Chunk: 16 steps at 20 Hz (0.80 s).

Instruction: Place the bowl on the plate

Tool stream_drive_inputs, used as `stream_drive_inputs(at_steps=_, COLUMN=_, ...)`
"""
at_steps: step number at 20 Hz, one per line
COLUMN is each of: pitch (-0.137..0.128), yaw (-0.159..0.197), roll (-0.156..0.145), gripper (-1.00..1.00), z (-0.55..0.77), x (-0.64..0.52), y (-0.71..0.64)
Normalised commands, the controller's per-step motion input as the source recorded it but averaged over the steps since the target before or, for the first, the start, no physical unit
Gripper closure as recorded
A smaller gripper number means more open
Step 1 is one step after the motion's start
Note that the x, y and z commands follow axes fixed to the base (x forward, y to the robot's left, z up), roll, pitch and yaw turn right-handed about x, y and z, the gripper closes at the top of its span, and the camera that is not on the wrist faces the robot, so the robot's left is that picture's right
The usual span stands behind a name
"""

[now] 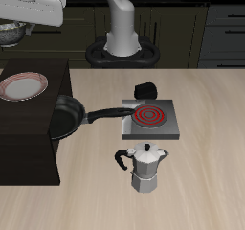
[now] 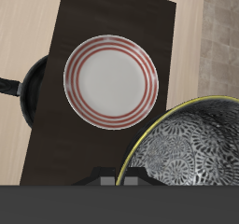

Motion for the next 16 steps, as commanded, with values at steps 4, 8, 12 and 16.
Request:
stream_drive_inputs(at_steps=4, pitch=-0.031, yaw=-0.022, roll=-0.025, gripper=1.0, z=0.15, x=0.21, y=-0.04)
stream_drive_inputs(at_steps=8, pitch=-0.03, yaw=0.011, roll=-0.043, gripper=1.0, z=0.16, x=0.36, y=-0.03)
stream_drive_inputs(at_steps=12, pitch=0.014, yaw=-0.041, roll=-0.018, gripper=1.0, z=0.06, x=0.28, y=0.08)
stream_drive_inputs(at_steps=16, pitch=-0.014, yaw=0.001, roll=0.026, gripper=1.0, z=0.09, x=0.22, y=0.32)
